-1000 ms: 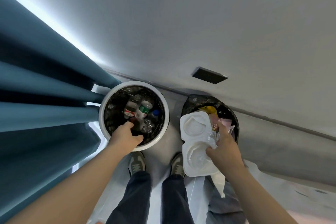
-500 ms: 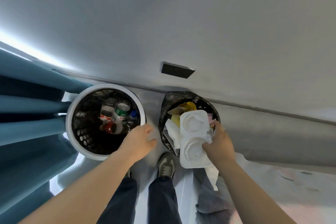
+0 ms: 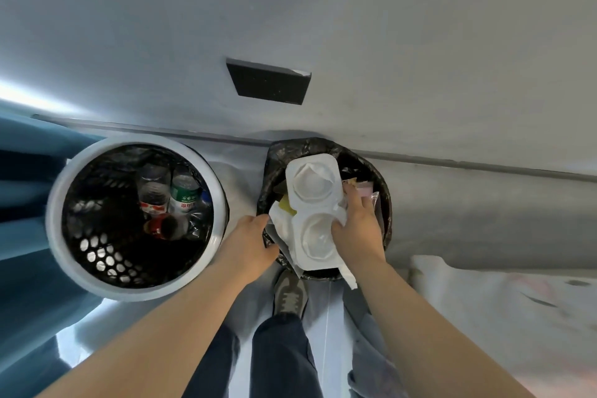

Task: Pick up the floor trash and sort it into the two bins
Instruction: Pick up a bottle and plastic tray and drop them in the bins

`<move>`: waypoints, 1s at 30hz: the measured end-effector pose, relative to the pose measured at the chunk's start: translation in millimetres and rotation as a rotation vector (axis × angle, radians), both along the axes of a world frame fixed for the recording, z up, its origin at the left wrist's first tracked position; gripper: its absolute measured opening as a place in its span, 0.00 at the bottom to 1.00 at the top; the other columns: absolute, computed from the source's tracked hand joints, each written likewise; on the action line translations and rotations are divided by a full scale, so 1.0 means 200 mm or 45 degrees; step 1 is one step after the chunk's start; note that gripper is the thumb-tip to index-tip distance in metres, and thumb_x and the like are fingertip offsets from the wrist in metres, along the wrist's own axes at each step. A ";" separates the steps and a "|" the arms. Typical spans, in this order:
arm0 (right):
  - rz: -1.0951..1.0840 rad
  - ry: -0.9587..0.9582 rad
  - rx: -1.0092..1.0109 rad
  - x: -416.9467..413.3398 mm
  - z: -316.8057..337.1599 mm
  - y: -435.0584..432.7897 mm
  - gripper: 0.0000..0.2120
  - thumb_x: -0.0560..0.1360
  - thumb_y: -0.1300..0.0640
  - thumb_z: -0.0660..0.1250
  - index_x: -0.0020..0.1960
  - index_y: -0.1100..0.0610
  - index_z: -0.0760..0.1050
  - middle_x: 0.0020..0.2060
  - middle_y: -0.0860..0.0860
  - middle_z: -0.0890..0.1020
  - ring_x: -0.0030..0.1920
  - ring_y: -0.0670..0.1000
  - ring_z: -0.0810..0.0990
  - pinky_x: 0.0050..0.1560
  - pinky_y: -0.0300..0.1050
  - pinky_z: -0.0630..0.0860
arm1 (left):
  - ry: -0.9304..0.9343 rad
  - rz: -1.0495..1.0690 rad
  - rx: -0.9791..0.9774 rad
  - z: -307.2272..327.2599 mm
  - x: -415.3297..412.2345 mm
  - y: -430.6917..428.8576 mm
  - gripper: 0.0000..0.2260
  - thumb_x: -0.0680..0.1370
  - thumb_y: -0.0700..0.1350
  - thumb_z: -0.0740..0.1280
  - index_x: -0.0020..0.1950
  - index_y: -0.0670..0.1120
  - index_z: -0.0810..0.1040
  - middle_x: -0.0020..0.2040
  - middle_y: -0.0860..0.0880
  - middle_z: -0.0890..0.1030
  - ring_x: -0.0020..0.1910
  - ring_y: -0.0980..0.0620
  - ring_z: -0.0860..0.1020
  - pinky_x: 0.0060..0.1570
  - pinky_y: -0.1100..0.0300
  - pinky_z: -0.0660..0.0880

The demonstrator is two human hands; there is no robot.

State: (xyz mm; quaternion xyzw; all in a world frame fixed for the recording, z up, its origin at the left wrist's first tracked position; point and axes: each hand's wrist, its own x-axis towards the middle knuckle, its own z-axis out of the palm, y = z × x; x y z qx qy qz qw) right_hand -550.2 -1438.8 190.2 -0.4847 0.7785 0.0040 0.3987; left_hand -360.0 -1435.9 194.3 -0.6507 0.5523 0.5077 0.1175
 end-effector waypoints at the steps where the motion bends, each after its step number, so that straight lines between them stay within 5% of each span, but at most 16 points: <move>1: 0.019 0.026 0.022 0.00 -0.04 0.00 0.33 0.75 0.66 0.61 0.76 0.49 0.55 0.66 0.54 0.66 0.56 0.56 0.75 0.48 0.43 0.72 | -0.003 -0.010 0.001 -0.02 0.00 0.00 0.26 0.78 0.46 0.64 0.75 0.47 0.62 0.69 0.45 0.67 0.61 0.46 0.74 0.59 0.57 0.71; 6: 0.109 0.200 0.268 -0.02 -0.22 -0.01 0.36 0.76 0.67 0.57 0.78 0.45 0.49 0.71 0.56 0.61 0.63 0.60 0.72 0.61 0.53 0.75 | 0.025 -0.016 -0.016 -0.11 0.00 0.02 0.26 0.77 0.46 0.64 0.74 0.49 0.63 0.66 0.46 0.69 0.56 0.47 0.76 0.57 0.57 0.73; 11: 0.179 0.278 0.506 -0.01 -0.31 -0.04 0.36 0.75 0.66 0.59 0.78 0.48 0.50 0.74 0.58 0.57 0.67 0.62 0.69 0.63 0.54 0.74 | 0.073 0.010 -0.097 -0.16 0.00 0.03 0.17 0.76 0.45 0.65 0.65 0.50 0.72 0.58 0.47 0.73 0.51 0.48 0.77 0.53 0.56 0.75; 14: 0.180 0.301 0.575 0.00 -0.36 -0.06 0.37 0.76 0.63 0.61 0.78 0.49 0.48 0.75 0.60 0.53 0.70 0.64 0.65 0.67 0.56 0.71 | 0.081 0.019 -0.124 -0.18 0.00 0.04 0.19 0.76 0.45 0.64 0.67 0.50 0.71 0.58 0.47 0.73 0.53 0.48 0.77 0.54 0.56 0.74; 20: -0.022 0.287 0.323 0.01 -0.35 -0.03 0.34 0.79 0.57 0.61 0.79 0.48 0.47 0.77 0.58 0.49 0.76 0.62 0.53 0.72 0.58 0.62 | 0.073 0.004 -0.121 -0.20 0.01 0.04 0.27 0.78 0.46 0.63 0.76 0.49 0.61 0.66 0.48 0.70 0.58 0.50 0.75 0.58 0.59 0.72; 24: 0.078 0.257 0.035 0.02 -0.26 0.04 0.38 0.74 0.43 0.67 0.77 0.48 0.52 0.77 0.55 0.49 0.76 0.60 0.52 0.74 0.59 0.59 | 0.072 -0.003 -0.114 -0.19 0.01 0.04 0.27 0.78 0.46 0.63 0.76 0.49 0.62 0.66 0.48 0.71 0.58 0.50 0.75 0.58 0.59 0.72; 27: 0.169 0.177 -0.196 0.01 -0.18 0.09 0.36 0.74 0.41 0.65 0.77 0.47 0.54 0.77 0.53 0.51 0.77 0.55 0.48 0.76 0.56 0.52 | 0.065 0.004 -0.103 -0.18 0.01 0.04 0.27 0.78 0.46 0.63 0.76 0.49 0.61 0.66 0.47 0.70 0.58 0.49 0.75 0.58 0.58 0.72; 30: 0.464 0.028 -0.100 0.00 -0.15 0.16 0.34 0.75 0.40 0.64 0.77 0.44 0.55 0.77 0.50 0.55 0.78 0.53 0.45 0.76 0.59 0.45 | 0.065 -0.001 -0.096 -0.18 0.01 0.04 0.27 0.78 0.46 0.63 0.76 0.49 0.62 0.66 0.47 0.71 0.57 0.49 0.75 0.57 0.58 0.73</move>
